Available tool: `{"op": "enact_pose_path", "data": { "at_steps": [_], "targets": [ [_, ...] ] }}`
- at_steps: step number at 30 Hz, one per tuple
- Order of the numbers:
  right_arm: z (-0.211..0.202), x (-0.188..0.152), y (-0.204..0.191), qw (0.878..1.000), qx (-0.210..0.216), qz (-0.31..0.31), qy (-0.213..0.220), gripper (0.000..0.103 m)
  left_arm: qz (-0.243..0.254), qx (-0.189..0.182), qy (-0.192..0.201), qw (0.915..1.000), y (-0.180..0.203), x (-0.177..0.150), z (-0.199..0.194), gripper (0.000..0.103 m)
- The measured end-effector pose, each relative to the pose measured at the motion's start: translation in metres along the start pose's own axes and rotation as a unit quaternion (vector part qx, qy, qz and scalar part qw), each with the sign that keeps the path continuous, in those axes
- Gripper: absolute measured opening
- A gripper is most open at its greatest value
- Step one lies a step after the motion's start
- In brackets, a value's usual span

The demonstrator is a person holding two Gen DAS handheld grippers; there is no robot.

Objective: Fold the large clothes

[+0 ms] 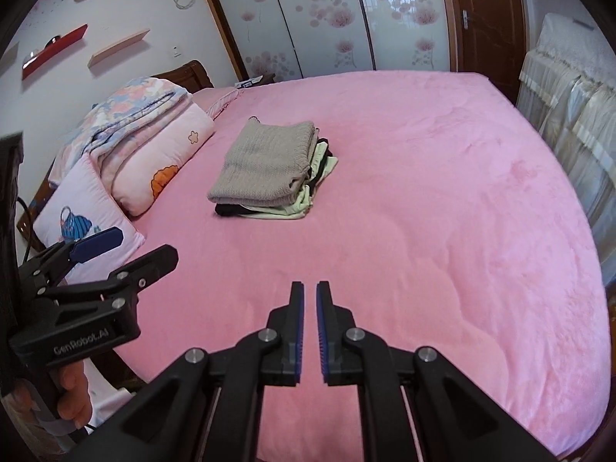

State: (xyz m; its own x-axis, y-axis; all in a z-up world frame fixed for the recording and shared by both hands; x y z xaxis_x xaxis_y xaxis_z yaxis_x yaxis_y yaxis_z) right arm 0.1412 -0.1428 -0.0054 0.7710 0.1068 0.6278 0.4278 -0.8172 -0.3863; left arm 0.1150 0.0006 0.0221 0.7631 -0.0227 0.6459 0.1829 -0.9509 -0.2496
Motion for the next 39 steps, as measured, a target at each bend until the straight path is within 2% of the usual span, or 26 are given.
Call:
{"op": "enact_pose_path", "data": {
  "at_steps": [2,3,4,9,13,18,21,25,39],
  "targets": [
    [-0.013,-0.012,0.001,1.000,-0.006,0.001,0.009,0.021,-0.008,0.001,0.003,1.0000,0.004,-0.013,-0.009,0.085],
    [-0.018,-0.016,0.001,1.000,-0.008,0.004,0.015,0.032,-0.013,0.001,0.003,0.9999,0.005,-0.019,-0.012,0.086],
    [-0.024,-0.021,0.002,1.000,-0.009,0.007,0.022,0.039,-0.020,0.000,0.000,0.9998,0.005,-0.025,-0.014,0.086],
    [-0.046,-0.051,0.007,0.998,-0.018,0.021,0.048,0.039,-0.057,-0.018,-0.019,0.9980,0.008,-0.063,-0.020,0.086],
    [-0.054,-0.080,0.008,0.998,-0.025,0.038,0.053,0.039,-0.078,-0.025,-0.040,0.9959,0.009,-0.096,-0.020,0.086],
    [-0.059,-0.105,0.000,0.997,-0.037,0.034,0.051,0.039,-0.071,-0.038,-0.056,0.9952,0.015,-0.120,-0.029,0.086],
    [-0.066,-0.111,-0.004,0.997,-0.051,0.022,0.055,0.039,-0.071,-0.032,-0.041,0.9961,0.011,-0.122,-0.040,0.086],
    [-0.070,-0.117,-0.007,0.997,-0.040,0.027,0.058,0.039,-0.065,-0.019,-0.020,0.9975,0.011,-0.124,-0.053,0.086],
    [-0.069,-0.123,-0.016,0.998,-0.038,0.015,0.052,0.039,-0.043,-0.016,-0.006,0.9989,0.019,-0.128,-0.064,0.086]
  ]
}}
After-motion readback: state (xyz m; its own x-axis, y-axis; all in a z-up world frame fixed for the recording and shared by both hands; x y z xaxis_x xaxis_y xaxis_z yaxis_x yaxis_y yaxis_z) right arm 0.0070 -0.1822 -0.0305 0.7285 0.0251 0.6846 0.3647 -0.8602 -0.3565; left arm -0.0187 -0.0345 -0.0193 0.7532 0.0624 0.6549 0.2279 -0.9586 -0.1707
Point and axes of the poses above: each gripper's, at about its wrist camera, not at the fingertips, and z roughly the way its jaws point, y to its right, x to its top, the point moved 8 cm from there along z, roughly the way its jaws point, and after that the axes turned 14 degrees about x, right-handed, at the moved point
